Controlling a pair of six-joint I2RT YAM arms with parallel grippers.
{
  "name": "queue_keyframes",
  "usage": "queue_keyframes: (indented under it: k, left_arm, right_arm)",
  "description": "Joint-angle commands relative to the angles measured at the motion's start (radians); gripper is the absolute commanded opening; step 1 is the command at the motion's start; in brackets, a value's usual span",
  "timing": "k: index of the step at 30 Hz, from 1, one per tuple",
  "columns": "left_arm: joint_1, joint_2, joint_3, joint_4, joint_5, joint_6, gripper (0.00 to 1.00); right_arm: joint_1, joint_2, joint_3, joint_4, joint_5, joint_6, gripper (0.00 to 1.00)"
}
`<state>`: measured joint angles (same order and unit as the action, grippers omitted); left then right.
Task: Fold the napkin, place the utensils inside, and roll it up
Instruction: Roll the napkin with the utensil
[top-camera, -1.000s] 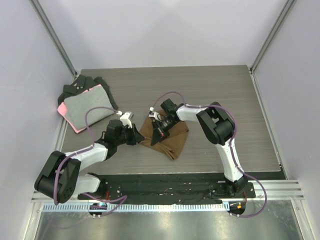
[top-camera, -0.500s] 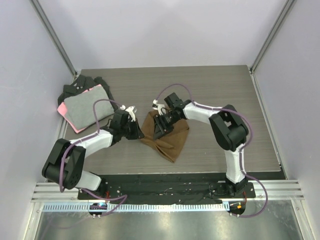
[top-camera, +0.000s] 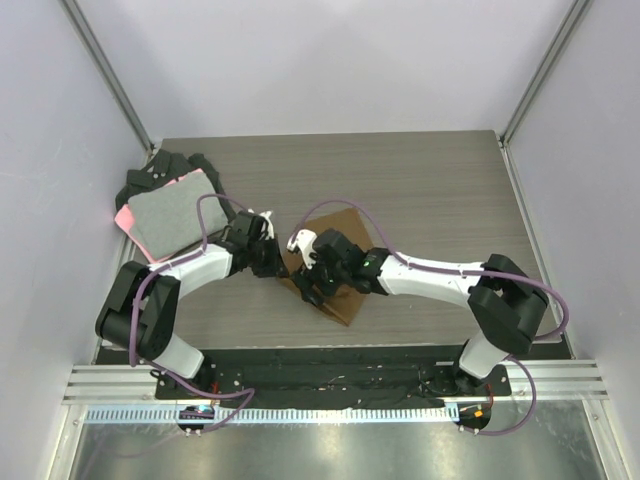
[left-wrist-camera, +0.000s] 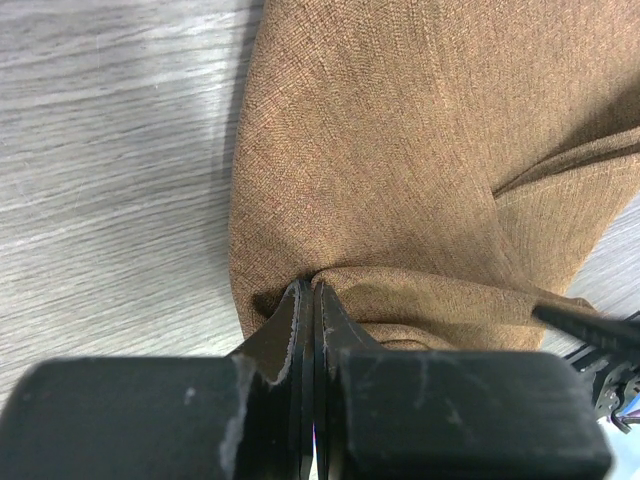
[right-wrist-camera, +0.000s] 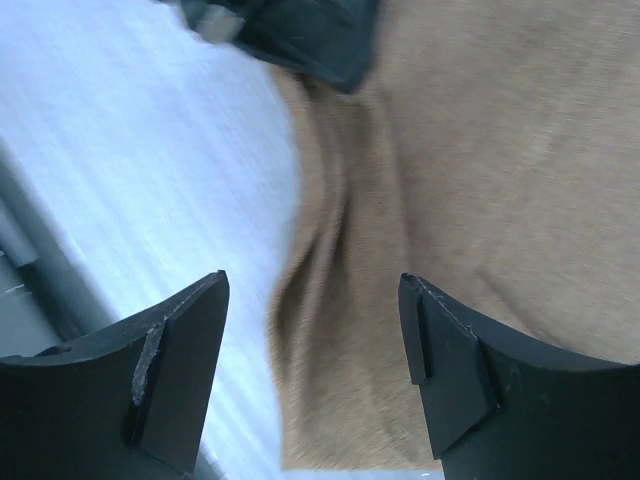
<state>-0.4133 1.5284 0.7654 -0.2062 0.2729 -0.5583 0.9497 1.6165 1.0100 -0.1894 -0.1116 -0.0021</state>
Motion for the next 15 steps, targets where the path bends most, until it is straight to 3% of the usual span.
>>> queue_keyframes:
  k: [1,15]
  left_arm:
    - [-0.002,-0.008,0.02,-0.039,0.009,-0.003,0.0]
    - [-0.001,-0.008,0.034,-0.059,0.0,-0.002,0.0]
  right_arm:
    - [0.026,0.026,0.004,0.119,0.213,-0.058,0.77]
    - [0.129,0.092,0.019,0.1,0.25,-0.069,0.76]
